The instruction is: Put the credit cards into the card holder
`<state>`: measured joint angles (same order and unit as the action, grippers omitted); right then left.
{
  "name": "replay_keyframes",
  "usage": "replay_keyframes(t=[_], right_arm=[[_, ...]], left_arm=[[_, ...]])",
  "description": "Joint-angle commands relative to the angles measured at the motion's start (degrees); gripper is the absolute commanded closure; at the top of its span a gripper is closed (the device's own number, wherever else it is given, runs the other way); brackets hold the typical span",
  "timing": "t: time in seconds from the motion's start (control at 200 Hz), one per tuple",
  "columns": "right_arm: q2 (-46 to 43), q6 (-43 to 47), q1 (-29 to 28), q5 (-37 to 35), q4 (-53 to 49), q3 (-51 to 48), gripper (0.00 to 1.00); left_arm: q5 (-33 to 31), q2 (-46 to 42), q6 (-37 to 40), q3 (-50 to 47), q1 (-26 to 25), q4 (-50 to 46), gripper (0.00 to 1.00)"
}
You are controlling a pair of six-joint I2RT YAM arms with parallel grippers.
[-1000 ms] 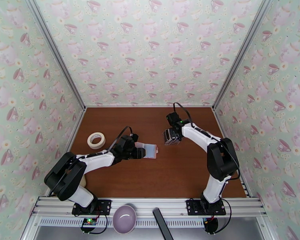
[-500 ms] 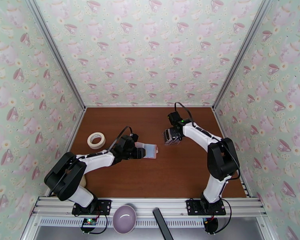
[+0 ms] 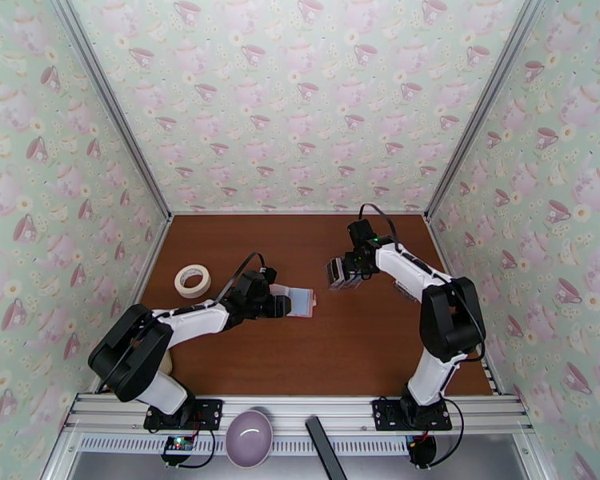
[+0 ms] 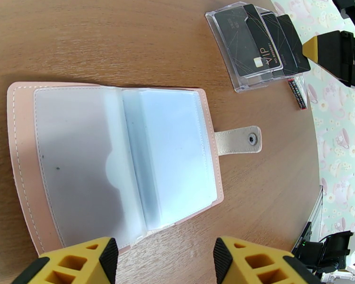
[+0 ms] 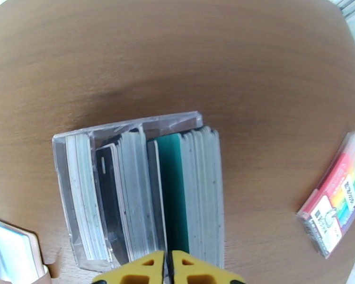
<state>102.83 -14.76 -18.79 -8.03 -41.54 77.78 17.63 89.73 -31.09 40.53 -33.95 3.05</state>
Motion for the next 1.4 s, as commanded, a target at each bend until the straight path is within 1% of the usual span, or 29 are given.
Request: replay_keyframes(t=[0.0,0.085,0.321,0.616,0.851,0.997,1.142,1.312,1.397], right_arm=[[-0.74,-0.71,-0.3,4.21,-0.42,-1.28,0.87],[-0.66,-0.57,-0.29,3.72,-0.47,-1.4,0.87],[-1.71,-0.27,-0.29,1.59,-0.96,-0.67,0.91],[-6.52,0.04,-0.29,1.75,-1.66,1.52,0.93],[-12.21,-1.39,-0.67,3.07,-2.79,1.94,0.93],[-16.71,-4.54,-1.42,7.04,-0.8,-0.96,0.93],[-21.19,-9.48,-1.98,12.27,3.98,-5.91,0.93],[-24.89,-17.79,-5.3,19.74,14.43,-13.77,0.93],[-25.18,-22.82,-9.08,22.51,21.64,-17.82,0.93]], left_arm=[[0.7,-0.18,0.33,1.48,-0.25,-0.77,0.41],[0.66,-0.18,0.33,1.77,-0.27,-0.94,0.41],[0.64,-0.23,0.58,2.01,-0.31,-1.36,0.41],[0.4,-0.68,0.56,2.42,-0.39,-2.03,0.41],[-1.08,-1.67,1.28,3.57,1.25,-4.33,0.41],[-1.1,-1.96,2.05,4.09,3.42,-4.63,0.41],[-0.99,-0.65,3.69,4.98,5.61,-5.15,0.41],[0.28,1.48,4.46,4.24,7.49,-3.73,0.41],[0.73,2.35,4.54,3.94,7.98,-3.09,0.41]])
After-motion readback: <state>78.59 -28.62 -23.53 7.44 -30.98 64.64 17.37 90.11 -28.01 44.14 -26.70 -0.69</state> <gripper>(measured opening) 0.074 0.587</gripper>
